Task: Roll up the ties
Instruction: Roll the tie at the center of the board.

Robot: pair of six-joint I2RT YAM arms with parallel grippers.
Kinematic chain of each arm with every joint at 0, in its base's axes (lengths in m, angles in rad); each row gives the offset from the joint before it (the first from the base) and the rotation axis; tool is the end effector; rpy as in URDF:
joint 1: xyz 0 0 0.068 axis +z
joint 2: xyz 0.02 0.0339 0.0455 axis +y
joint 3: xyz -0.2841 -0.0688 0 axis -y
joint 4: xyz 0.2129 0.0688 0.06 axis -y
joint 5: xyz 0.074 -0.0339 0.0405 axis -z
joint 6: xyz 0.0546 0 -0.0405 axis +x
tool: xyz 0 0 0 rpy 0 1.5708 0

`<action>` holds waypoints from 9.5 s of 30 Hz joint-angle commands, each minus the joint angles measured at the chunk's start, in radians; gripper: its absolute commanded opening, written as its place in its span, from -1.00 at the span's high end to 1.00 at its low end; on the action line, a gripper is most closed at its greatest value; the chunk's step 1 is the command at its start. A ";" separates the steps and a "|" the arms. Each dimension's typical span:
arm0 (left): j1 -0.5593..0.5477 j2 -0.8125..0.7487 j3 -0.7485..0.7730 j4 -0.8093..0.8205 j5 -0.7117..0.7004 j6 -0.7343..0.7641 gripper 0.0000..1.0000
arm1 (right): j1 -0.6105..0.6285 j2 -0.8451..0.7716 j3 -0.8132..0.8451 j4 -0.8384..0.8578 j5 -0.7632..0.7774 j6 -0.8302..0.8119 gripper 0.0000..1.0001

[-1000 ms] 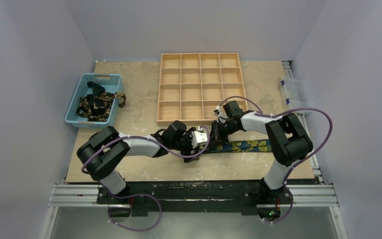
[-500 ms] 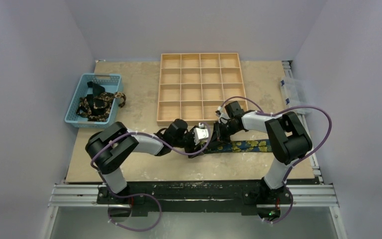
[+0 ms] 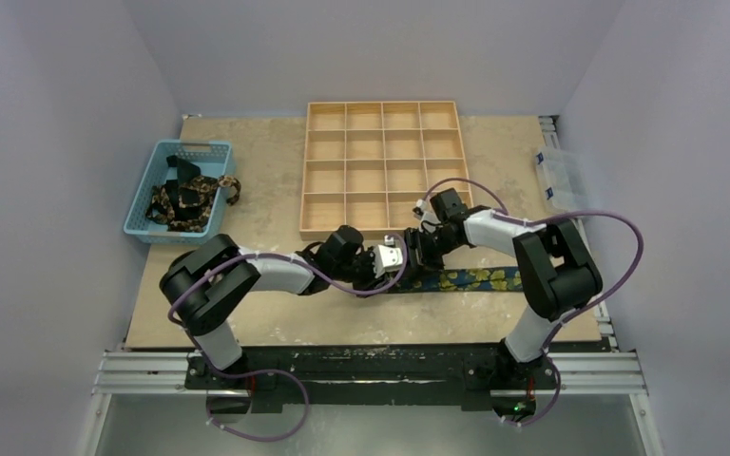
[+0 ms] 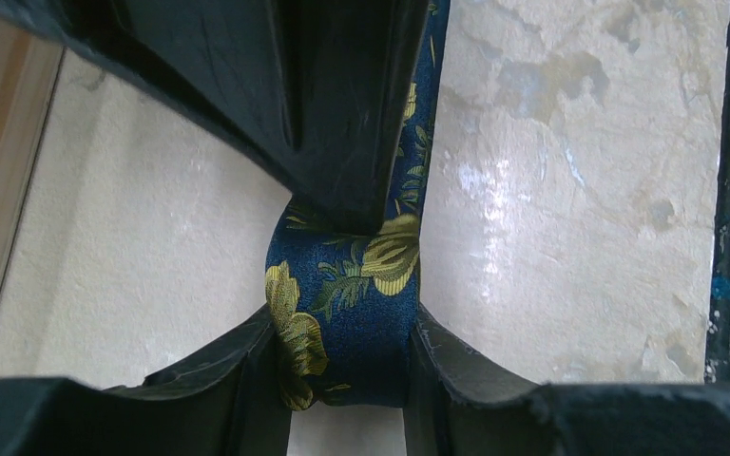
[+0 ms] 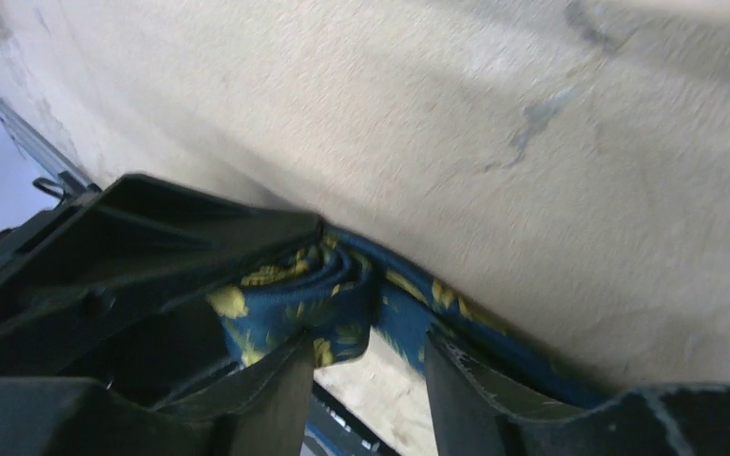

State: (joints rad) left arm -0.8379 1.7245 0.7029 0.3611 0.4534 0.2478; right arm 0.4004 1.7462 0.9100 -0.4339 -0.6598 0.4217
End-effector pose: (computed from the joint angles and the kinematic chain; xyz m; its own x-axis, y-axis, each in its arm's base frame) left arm 0.1983 -0.2561 0.1685 -0.1773 0.5265 -0.8315 0.9728 0.2220 -0.0668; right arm 0.2554 0.1444 0.1636 -0.9970 -0.0708 -0.0306 -0.0735 0.7517 0.6554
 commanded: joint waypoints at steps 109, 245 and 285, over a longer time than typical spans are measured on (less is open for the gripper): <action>-0.074 -0.081 -0.037 -0.206 -0.158 0.046 0.24 | 0.124 -0.154 -0.116 0.117 0.150 0.126 1.00; -0.053 -0.026 -0.105 0.278 -0.080 -0.119 -1.00 | 0.003 -0.037 -0.152 0.012 0.287 -0.038 1.00; -0.087 0.010 0.034 -0.165 -0.110 -0.020 0.60 | 0.022 -0.113 -0.095 0.172 -0.105 0.093 -0.01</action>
State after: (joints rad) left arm -0.9234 1.7016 0.7235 0.2882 0.3176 0.2184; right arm 0.4007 1.5986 0.8204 -0.3279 -0.7059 0.5072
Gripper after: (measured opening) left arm 0.404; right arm 0.546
